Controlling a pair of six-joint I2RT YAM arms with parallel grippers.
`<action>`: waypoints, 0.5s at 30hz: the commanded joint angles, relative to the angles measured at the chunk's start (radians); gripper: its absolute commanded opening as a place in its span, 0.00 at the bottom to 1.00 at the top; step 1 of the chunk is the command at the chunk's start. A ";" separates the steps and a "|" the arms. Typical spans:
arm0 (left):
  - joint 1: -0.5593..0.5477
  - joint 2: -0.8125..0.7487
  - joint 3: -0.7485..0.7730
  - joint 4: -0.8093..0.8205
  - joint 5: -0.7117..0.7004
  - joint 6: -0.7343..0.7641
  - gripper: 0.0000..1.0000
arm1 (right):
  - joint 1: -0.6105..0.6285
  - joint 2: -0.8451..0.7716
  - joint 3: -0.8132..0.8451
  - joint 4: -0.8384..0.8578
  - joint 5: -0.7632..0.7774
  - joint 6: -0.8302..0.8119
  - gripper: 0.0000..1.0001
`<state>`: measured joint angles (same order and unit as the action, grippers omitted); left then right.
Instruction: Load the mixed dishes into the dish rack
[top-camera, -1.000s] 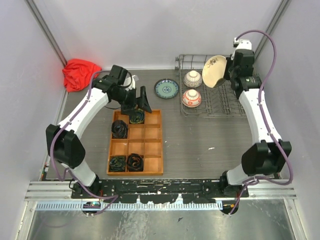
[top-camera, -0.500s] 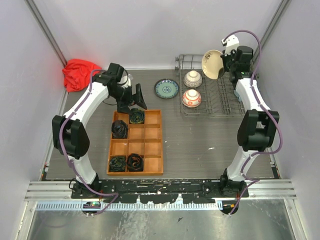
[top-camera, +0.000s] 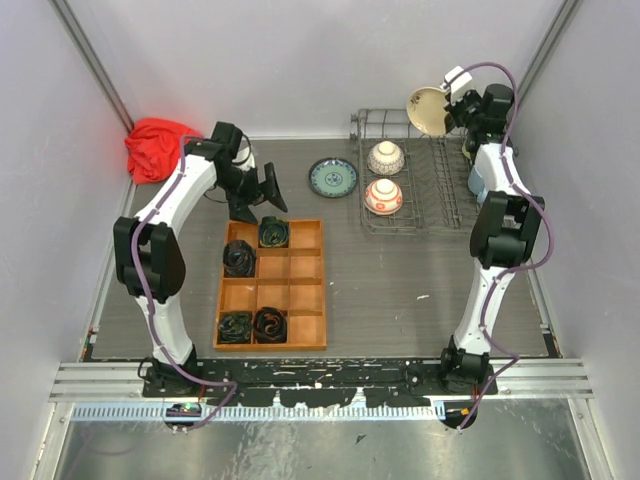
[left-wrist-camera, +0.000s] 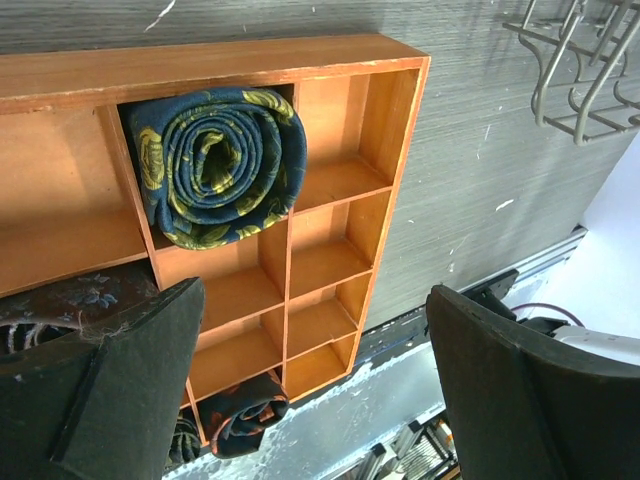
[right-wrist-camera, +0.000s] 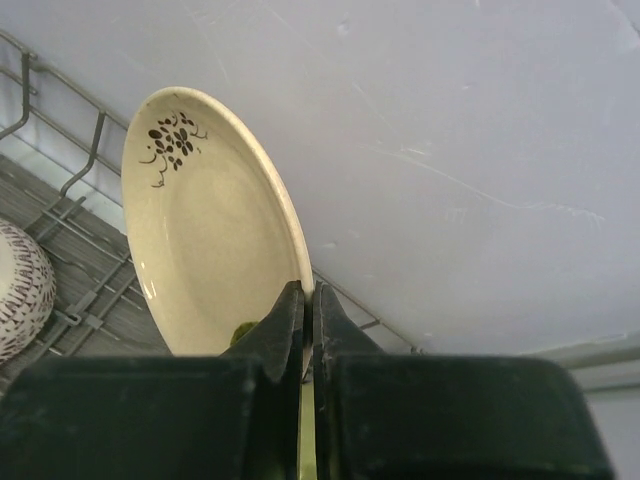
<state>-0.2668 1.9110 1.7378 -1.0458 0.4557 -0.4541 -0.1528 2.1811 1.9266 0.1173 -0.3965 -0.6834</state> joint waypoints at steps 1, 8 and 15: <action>0.000 0.040 0.057 -0.023 0.000 -0.023 0.98 | -0.054 0.031 0.123 0.104 -0.197 -0.059 0.01; 0.001 0.082 0.093 -0.021 -0.002 -0.053 0.98 | -0.142 0.068 0.155 0.107 -0.502 -0.011 0.01; 0.001 0.105 0.124 -0.020 0.004 -0.083 0.97 | -0.188 0.106 0.185 0.090 -0.693 0.020 0.01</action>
<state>-0.2672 2.0056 1.8153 -1.0603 0.4526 -0.5110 -0.3309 2.2761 2.0445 0.1455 -0.9108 -0.6952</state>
